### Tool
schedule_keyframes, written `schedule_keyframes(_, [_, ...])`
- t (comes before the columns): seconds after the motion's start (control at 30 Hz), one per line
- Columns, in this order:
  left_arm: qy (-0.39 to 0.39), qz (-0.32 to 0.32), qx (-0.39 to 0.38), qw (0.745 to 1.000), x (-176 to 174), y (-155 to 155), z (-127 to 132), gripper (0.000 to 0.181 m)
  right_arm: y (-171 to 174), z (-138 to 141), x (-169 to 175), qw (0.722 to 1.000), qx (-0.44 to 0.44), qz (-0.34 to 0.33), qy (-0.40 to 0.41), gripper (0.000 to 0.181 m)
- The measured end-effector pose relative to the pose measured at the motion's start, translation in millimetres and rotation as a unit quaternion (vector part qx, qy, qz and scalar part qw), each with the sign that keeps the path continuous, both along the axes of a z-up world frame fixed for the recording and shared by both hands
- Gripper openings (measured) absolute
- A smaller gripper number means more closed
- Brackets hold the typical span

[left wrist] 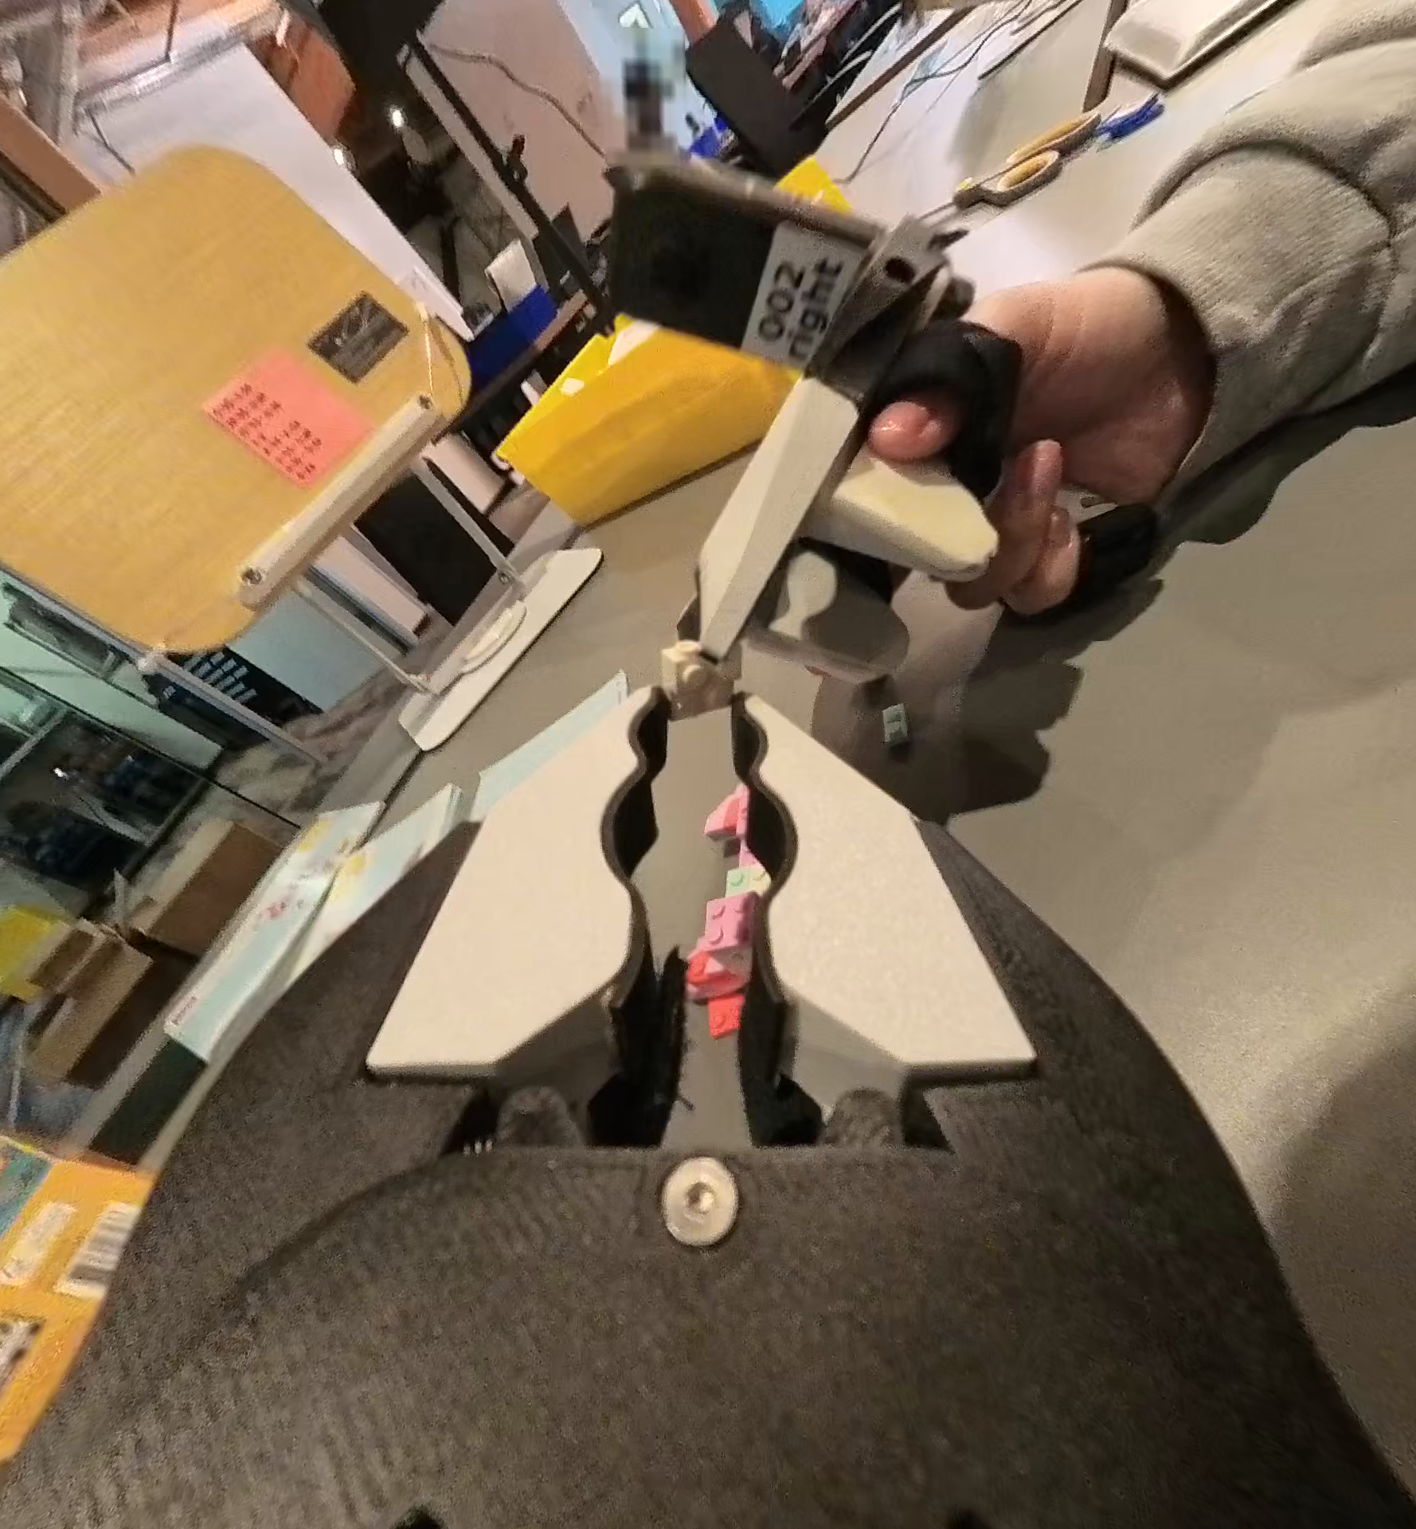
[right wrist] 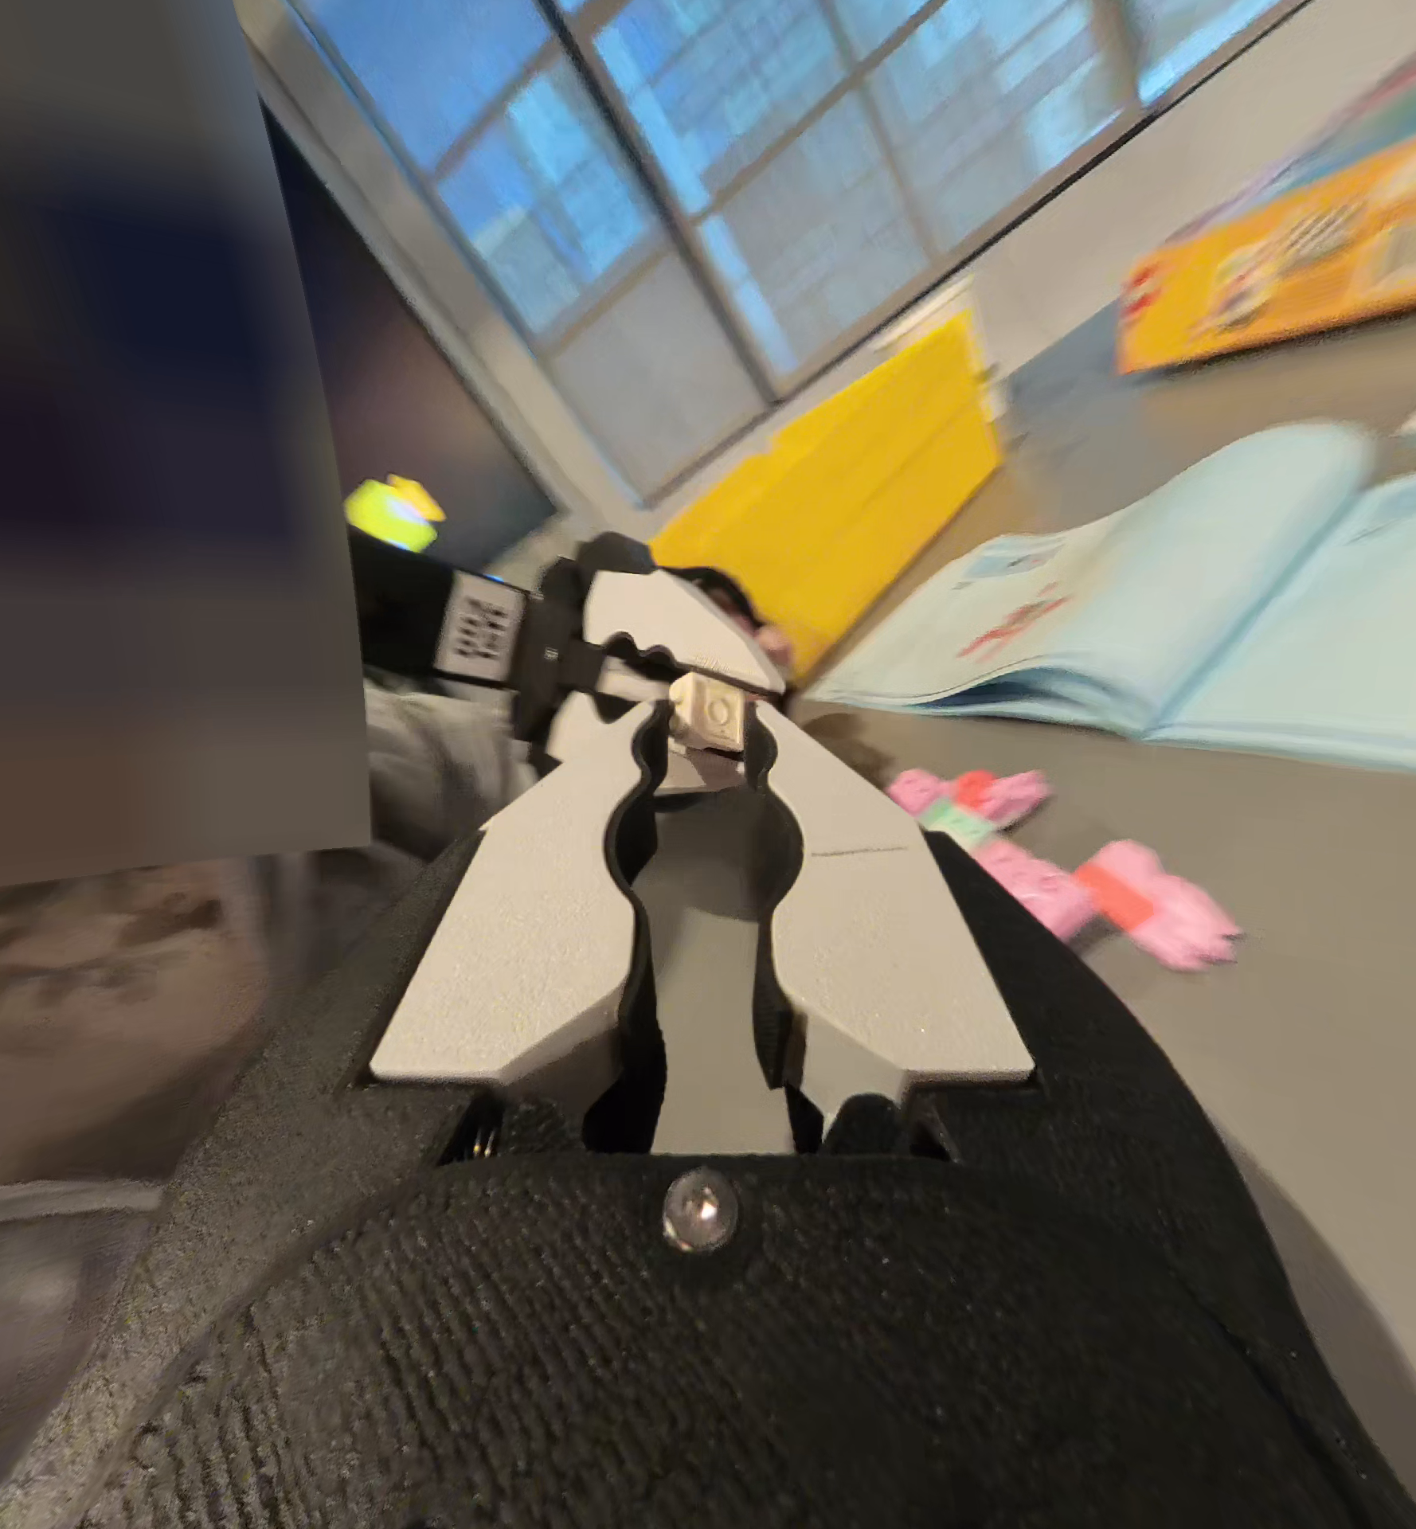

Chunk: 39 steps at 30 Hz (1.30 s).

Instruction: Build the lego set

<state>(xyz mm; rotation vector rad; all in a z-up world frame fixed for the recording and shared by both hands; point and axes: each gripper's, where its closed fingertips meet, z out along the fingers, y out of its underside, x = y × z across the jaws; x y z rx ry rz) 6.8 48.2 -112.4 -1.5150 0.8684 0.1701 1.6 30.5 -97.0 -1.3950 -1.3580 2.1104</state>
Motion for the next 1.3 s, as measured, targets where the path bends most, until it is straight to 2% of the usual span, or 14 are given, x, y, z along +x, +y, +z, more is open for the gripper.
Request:
schedule_keyframes(0.07, [-0.025, 0.013, -0.022, 0.999, -5, 4, -2, 0.014, 8, -3, -2, 0.995, 0.088, -0.049, 0.007, 0.019])
schedule_keyframes(0.17, [-0.075, 0.022, -0.06, 0.995, -11, 8, -4, 0.014, 15, -10, -4, 0.959, 0.259, -0.113, 0.015, 0.018])
schedule_keyframes(0.27, [-0.09, 0.02, -0.083, 0.992, -11, 10, -8, 0.014, 12, -8, -6, 0.936, 0.323, -0.138, 0.023, 0.014])
schedule_keyframes(0.5, [-0.084, 0.001, -0.096, 0.992, -5, 8, -13, 0.014, 9, -10, -5, 0.947, 0.303, -0.104, 0.002, 0.005])
schedule_keyframes(0.53, [-0.096, -0.016, -0.107, 0.989, -1, 6, -14, 0.013, 10, -11, -2, 0.952, 0.295, -0.087, -0.009, 0.005])
schedule_keyframes(0.6, [-0.136, -0.073, -0.17, 0.973, 12, -3, -20, 0.031, 12, -21, 6, 0.96, 0.273, -0.047, -0.052, 0.005])
schedule_keyframes(0.67, [-0.153, -0.114, -0.191, 0.963, 16, -12, -16, 0.033, 12, -38, 18, 0.963, 0.245, 0.012, -0.114, 0.005])
schedule_keyframes(0.77, [-0.173, -0.108, -0.123, 0.971, 2, -13, 9, 0.036, -2, -65, 41, 0.953, 0.189, 0.118, -0.207, 0.005])
schedule_keyframes(0.83, [-0.169, -0.106, -0.048, 0.979, -4, -18, 29, 0.036, -9, -81, 49, 0.939, 0.179, 0.15, -0.254, 0.005])
schedule_keyframes(0.9, [-0.113, -0.106, 0.058, 0.986, -2, -29, 45, 0.037, -15, -89, 51, 0.931, 0.181, 0.161, -0.274, 0.005])
schedule_keyframes(0.97, [-0.039, -0.119, 0.122, 0.985, 11, -39, 41, 0.029, -18, -89, 52, 0.929, 0.186, 0.165, -0.273, 0.005])
schedule_keyframes(1.03, [0.011, -0.146, 0.102, 0.984, 29, -42, 21, 0.026, -17, -89, 51, 0.929, 0.193, 0.162, -0.271, 0.005])
schedule_keyframes(1.1, [0.012, -0.159, 0.061, 0.985, 37, -40, 8, 0.029, -15, -89, 51, 0.93, 0.197, 0.158, -0.269, 0.006])
schedule_keyframes(1.3, [-0.046, -0.155, 0.028, 0.986, 29, -36, 13, 0.031, -13, -89, 51, 0.928, 0.218, 0.152, -0.263, 0.006])
